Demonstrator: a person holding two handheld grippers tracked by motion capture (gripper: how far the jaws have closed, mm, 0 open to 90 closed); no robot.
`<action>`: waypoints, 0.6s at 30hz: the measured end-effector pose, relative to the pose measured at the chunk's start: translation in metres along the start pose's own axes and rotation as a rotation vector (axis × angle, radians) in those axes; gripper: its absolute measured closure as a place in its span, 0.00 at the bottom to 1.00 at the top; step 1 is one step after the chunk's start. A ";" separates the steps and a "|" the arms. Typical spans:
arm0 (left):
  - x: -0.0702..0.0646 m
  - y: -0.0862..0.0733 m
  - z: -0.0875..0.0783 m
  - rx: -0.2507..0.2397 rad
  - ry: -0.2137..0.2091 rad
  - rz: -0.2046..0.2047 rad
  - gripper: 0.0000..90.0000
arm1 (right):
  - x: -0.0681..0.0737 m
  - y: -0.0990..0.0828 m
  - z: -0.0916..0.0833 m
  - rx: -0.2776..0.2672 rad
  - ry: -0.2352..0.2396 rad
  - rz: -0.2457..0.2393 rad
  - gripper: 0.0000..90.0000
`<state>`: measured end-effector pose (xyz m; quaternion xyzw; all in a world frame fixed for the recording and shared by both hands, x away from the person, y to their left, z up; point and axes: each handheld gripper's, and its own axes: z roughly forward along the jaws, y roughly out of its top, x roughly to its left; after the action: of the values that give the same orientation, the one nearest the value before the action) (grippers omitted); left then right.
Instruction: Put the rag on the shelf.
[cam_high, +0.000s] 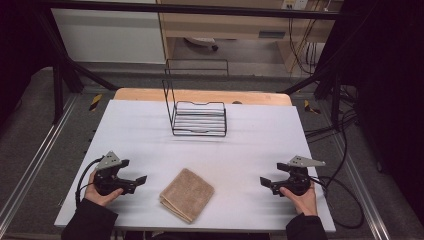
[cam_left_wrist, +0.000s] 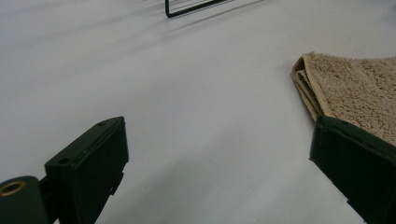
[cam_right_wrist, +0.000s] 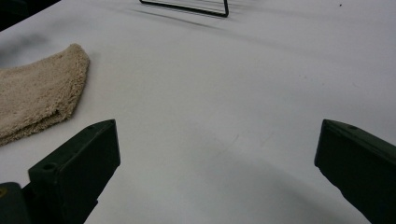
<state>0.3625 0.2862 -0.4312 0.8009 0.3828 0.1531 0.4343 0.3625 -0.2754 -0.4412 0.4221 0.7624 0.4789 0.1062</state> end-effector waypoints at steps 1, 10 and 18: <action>0.000 0.000 0.001 0.000 -0.001 -0.004 0.05 | 0.000 0.000 0.000 0.000 0.000 0.000 0.01; -0.004 0.002 0.002 0.022 -0.002 -0.007 0.06 | 0.001 -0.001 0.002 0.010 -0.004 -0.008 0.01; -0.022 0.007 0.009 0.043 -0.026 0.011 0.10 | 0.004 0.000 0.004 0.014 -0.012 -0.008 0.01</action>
<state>0.3558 0.2623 -0.4288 0.8141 0.3758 0.1369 0.4211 0.3619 -0.2702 -0.4424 0.4227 0.7668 0.4704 0.1098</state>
